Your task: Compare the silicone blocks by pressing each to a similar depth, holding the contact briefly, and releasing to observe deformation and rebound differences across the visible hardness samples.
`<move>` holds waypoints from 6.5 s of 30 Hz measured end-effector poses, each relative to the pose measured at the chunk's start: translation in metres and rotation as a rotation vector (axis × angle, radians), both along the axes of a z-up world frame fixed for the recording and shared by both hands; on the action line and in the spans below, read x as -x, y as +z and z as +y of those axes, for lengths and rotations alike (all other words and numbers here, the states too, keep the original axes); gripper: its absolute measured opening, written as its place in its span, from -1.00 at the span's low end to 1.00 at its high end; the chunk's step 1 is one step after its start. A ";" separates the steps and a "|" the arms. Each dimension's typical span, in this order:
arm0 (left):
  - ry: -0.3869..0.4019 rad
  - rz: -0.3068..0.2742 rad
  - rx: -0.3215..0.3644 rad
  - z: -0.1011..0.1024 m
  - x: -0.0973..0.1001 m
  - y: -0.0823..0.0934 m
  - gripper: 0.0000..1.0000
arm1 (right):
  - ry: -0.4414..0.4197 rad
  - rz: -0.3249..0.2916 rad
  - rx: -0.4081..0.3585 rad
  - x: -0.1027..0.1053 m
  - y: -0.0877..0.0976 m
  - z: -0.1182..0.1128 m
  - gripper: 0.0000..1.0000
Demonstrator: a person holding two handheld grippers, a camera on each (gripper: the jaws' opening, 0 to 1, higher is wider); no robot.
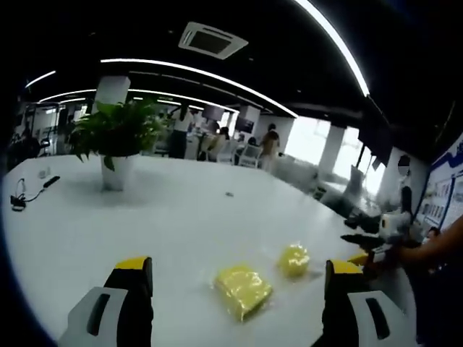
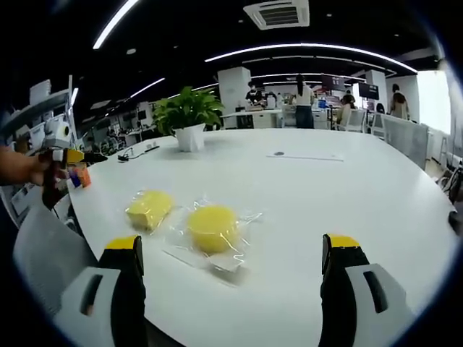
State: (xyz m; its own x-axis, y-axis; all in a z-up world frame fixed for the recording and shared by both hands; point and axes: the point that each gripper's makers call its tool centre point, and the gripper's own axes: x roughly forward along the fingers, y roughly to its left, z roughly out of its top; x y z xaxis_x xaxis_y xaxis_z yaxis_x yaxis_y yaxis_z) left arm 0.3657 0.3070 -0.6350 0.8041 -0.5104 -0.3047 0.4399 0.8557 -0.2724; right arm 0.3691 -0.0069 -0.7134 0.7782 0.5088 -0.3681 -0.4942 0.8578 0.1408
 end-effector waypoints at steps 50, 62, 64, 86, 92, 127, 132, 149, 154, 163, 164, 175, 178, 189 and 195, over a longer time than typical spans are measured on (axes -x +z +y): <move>-0.125 0.107 0.176 -0.101 -0.104 0.001 1.00 | -0.051 0.025 0.023 -0.003 -0.006 -0.010 0.93; -0.125 0.185 0.199 -0.108 -0.113 -0.025 1.00 | -0.058 0.032 0.033 -0.003 -0.008 -0.011 0.93; -0.125 0.211 0.205 -0.111 -0.114 -0.032 1.00 | -0.060 0.036 0.032 -0.003 -0.009 -0.012 0.93; -0.189 0.399 0.246 -0.147 -0.111 -0.089 0.93 | -0.049 0.039 0.000 -0.002 -0.006 -0.009 0.93; -0.211 0.403 0.233 -0.154 -0.109 -0.096 0.75 | -0.040 0.052 -0.005 -0.001 -0.008 -0.006 0.93; -0.086 0.739 0.421 -0.187 -0.108 -0.144 -0.46 | -0.041 0.069 -0.024 -0.001 -0.008 -0.004 0.93; -0.077 0.751 0.387 -0.186 -0.107 -0.151 -0.73 | -0.015 0.055 0.001 0.000 -0.007 0.001 0.93; -0.082 0.791 0.410 -0.191 -0.102 -0.156 -1.00 | -0.012 0.061 0.012 0.000 -0.009 0.000 0.93; -0.080 0.792 0.412 -0.191 -0.101 -0.157 -1.00 | -0.012 0.064 0.016 0.000 -0.010 0.000 0.93; -0.089 0.793 0.418 -0.190 -0.098 -0.152 -1.00 | -0.011 0.064 0.025 0.001 -0.010 0.000 0.93; -0.092 0.791 0.416 -0.190 -0.098 -0.152 -1.00 | -0.011 0.062 0.026 0.000 -0.010 0.000 0.93; -0.105 0.771 0.454 -0.195 -0.098 -0.142 -1.00 | -0.005 0.064 0.027 0.001 -0.010 0.002 0.93; -0.109 0.772 0.467 -0.196 -0.098 -0.141 -1.00 | -0.003 0.065 0.030 0.001 -0.010 0.002 0.93; -0.121 0.757 0.500 -0.200 -0.099 -0.132 -1.00 | 0.005 0.066 0.029 0.001 -0.011 0.004 0.93; -0.164 0.703 0.493 -0.200 -0.097 -0.123 -1.00 | 0.006 0.064 0.026 0.001 -0.010 0.004 0.93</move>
State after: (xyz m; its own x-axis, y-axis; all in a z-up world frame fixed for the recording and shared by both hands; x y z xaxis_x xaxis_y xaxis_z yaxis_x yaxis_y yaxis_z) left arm 0.4629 0.1065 -0.7577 0.4174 -0.8076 -0.4166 0.1386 0.5096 -0.8492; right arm 0.3677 -0.0026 -0.7231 0.7498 0.5029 -0.4299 -0.4899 0.8588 0.1501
